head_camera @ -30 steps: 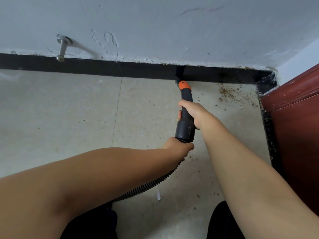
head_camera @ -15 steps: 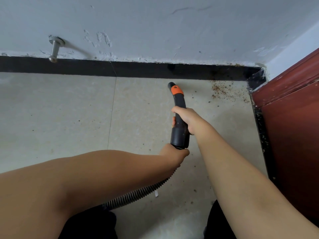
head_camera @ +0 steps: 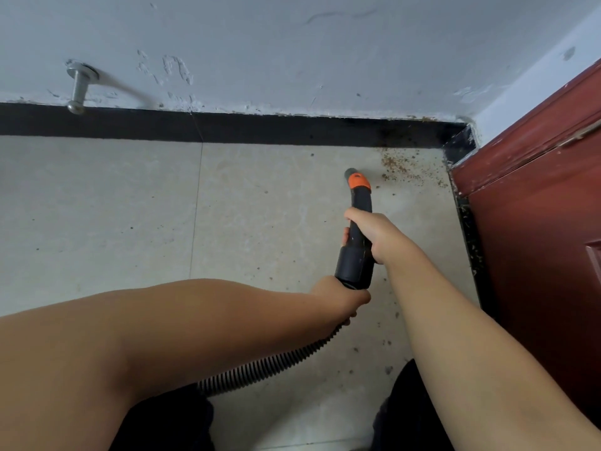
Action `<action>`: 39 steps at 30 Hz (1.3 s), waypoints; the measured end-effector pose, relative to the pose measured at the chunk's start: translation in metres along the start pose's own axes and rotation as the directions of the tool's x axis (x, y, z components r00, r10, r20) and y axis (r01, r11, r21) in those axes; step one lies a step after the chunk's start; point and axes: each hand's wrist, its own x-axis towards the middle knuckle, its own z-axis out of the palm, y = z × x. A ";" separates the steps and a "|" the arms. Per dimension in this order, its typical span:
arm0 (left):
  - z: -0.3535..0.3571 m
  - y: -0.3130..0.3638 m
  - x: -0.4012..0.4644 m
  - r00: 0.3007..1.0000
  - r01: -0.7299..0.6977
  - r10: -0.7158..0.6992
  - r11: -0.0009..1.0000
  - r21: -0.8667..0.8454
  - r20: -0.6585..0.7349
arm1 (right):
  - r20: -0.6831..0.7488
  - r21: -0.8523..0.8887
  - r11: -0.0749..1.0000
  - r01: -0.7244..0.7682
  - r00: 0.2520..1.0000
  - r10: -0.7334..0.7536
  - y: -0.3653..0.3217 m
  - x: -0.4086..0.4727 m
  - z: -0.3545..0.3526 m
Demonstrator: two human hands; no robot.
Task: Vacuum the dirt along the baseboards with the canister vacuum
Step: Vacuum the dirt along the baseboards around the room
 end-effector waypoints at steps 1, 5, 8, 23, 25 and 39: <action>0.000 -0.004 -0.003 1.000 0.006 -0.006 1.000 -0.015 -0.004 | 0.010 -0.019 1.000 0.002 1.000 -0.002 0.004 -0.003 0.002; -0.003 -0.013 -0.011 1.000 0.014 -0.014 1.000 0.027 0.011 | -0.014 0.056 0.998 -0.012 1.000 0.012 0.018 -0.012 0.001; -0.004 -0.019 -0.016 1.000 0.004 -0.006 0.998 0.063 0.031 | -0.041 0.137 0.990 -0.027 0.999 0.033 0.027 -0.015 -0.003; -0.052 -0.021 -0.023 0.979 0.049 -0.132 0.895 0.443 0.157 | -0.226 0.484 0.874 0.051 0.972 0.068 0.073 -0.023 0.017; -0.044 -0.015 -0.017 0.981 0.036 -0.117 0.890 0.455 0.152 | -0.278 0.505 0.858 0.092 0.959 0.061 0.072 -0.017 0.009; -0.047 0.004 0.012 0.984 0.068 -0.126 0.922 0.381 0.130 | -0.294 0.510 0.853 0.113 0.955 0.049 0.044 0.004 0.008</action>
